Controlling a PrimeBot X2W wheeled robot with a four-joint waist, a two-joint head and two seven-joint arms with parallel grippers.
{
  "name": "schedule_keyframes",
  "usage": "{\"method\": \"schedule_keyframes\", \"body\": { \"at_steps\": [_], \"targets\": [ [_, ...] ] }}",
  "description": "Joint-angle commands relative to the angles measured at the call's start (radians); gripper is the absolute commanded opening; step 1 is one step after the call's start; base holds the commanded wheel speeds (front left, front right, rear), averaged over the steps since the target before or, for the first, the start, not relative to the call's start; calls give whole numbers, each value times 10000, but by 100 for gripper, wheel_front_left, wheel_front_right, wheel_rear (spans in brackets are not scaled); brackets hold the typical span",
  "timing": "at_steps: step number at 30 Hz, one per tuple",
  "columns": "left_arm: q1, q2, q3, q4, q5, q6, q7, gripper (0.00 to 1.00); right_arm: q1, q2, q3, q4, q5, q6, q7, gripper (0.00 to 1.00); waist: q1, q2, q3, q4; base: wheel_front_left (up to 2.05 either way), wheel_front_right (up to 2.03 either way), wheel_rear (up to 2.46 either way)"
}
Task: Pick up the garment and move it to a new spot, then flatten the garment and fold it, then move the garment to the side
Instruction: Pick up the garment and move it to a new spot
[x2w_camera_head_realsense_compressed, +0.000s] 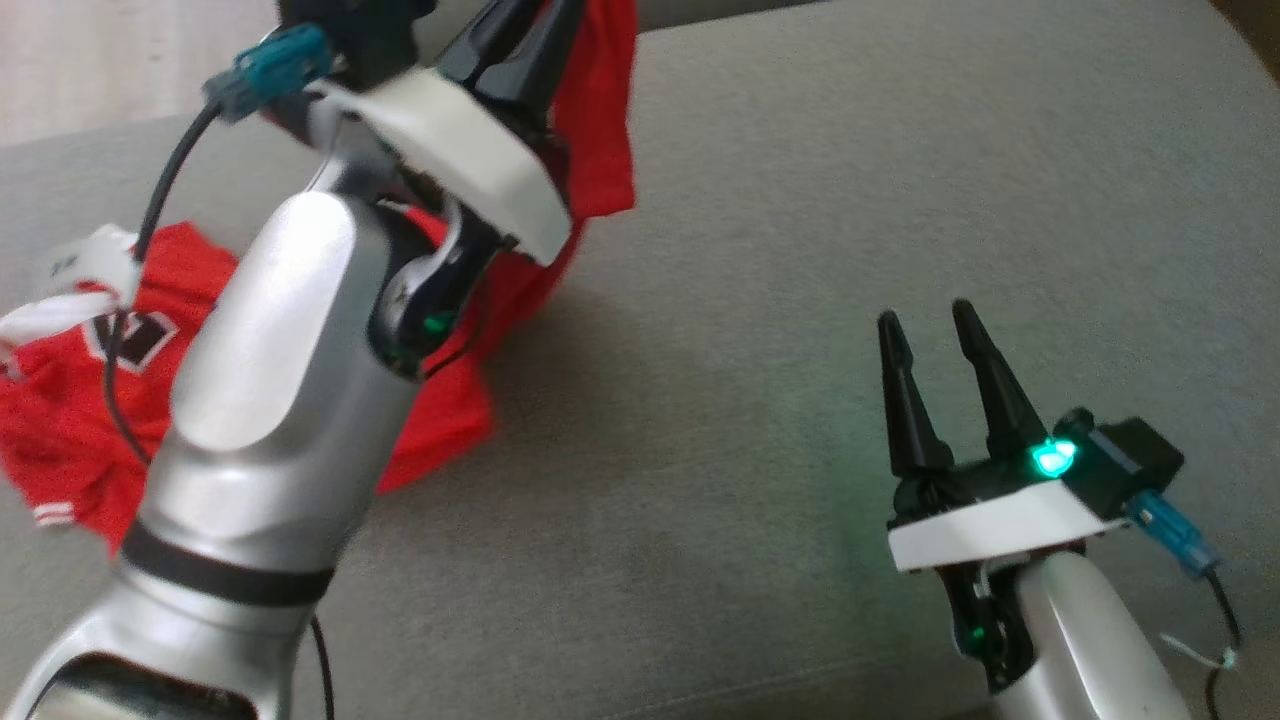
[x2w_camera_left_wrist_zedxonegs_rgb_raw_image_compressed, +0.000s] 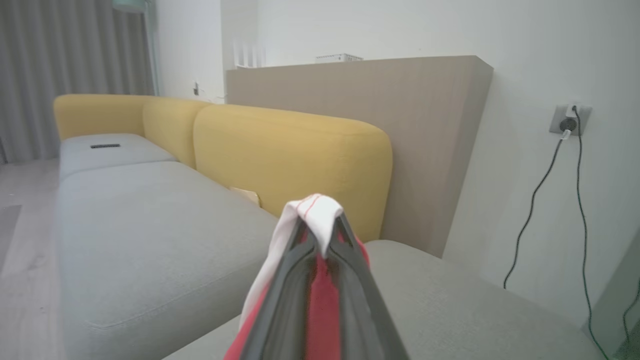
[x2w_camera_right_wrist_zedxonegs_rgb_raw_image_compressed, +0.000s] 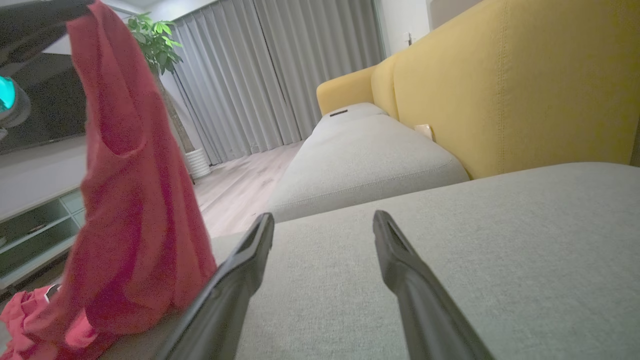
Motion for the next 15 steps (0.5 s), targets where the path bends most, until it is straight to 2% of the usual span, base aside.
{"method": "schedule_keyframes", "body": {
  "at_steps": [1, 10, 11, 15],
  "targets": [
    [-698, 68, 313, -262, 6, 70, 68, 0, -503, -52, 302, -408, 112, -9, -109, 100, 0, 0, 177, -363, 0, 0, 0],
    [-2100, -436, 122, 953, 169, 215, -93, 0, -974, -52, 688, -700, 647, -9, -109, 100, 0, 0, 923, -1815, 0, 0, 0],
    [-2804, -575, 92, 1500, 297, 262, -472, 0, -1092, -52, 779, -749, 824, -9, -109, 100, 0, 0, 1149, -2206, 0, 0, 0],
    [-3550, -757, 155, 2359, 175, 448, -1163, 0, -1190, -52, 871, -780, 990, -9, -109, 100, 0, 0, 1341, -2482, 0, 0, 0]
  ]
}}
